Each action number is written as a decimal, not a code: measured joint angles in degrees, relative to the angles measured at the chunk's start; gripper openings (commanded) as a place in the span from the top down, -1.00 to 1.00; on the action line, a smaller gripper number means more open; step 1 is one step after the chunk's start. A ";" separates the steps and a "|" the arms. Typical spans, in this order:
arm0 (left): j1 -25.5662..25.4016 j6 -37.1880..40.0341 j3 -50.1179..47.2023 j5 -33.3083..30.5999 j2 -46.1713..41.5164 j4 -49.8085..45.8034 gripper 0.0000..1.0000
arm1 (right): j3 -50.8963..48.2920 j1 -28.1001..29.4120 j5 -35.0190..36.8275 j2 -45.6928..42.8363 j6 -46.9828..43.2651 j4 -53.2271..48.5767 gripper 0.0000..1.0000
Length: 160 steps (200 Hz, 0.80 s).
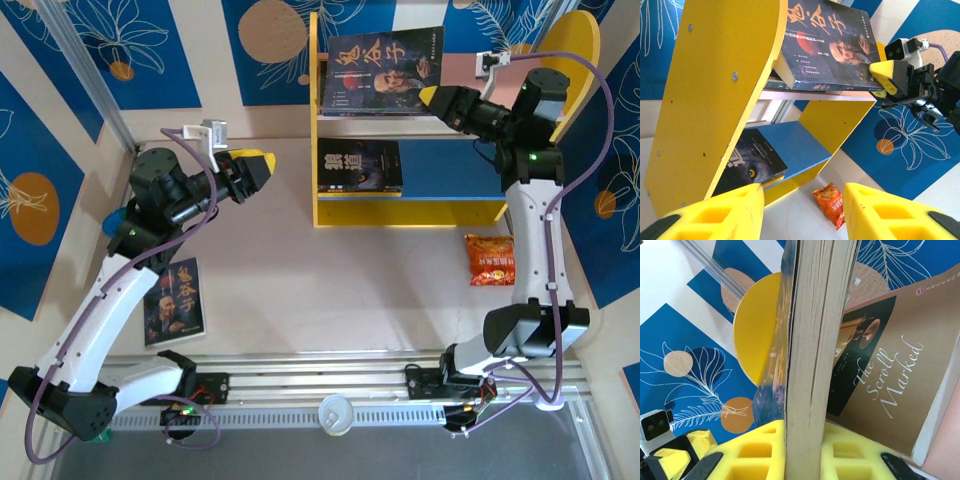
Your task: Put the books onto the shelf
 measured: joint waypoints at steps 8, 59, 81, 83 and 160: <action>0.00 0.02 0.00 0.00 0.00 -0.09 0.09 | 0.48 0.24 0.04 0.57 0.00 -0.48 0.87; 0.00 0.92 0.00 -0.13 -0.02 -0.31 0.09 | 4.59 1.53 -0.55 4.39 -0.39 -3.76 0.81; 0.00 1.03 0.00 -0.17 -0.02 -0.33 0.09 | 5.53 1.84 -0.42 5.27 -0.90 -5.42 0.75; 0.00 1.03 0.00 -0.17 -0.02 -0.33 0.09 | 5.55 1.84 -0.39 5.29 -0.96 -5.55 0.75; 0.00 1.03 0.00 -0.20 0.00 -1.14 0.08 | 9.90 2.23 1.99 7.28 -4.85 -11.58 0.27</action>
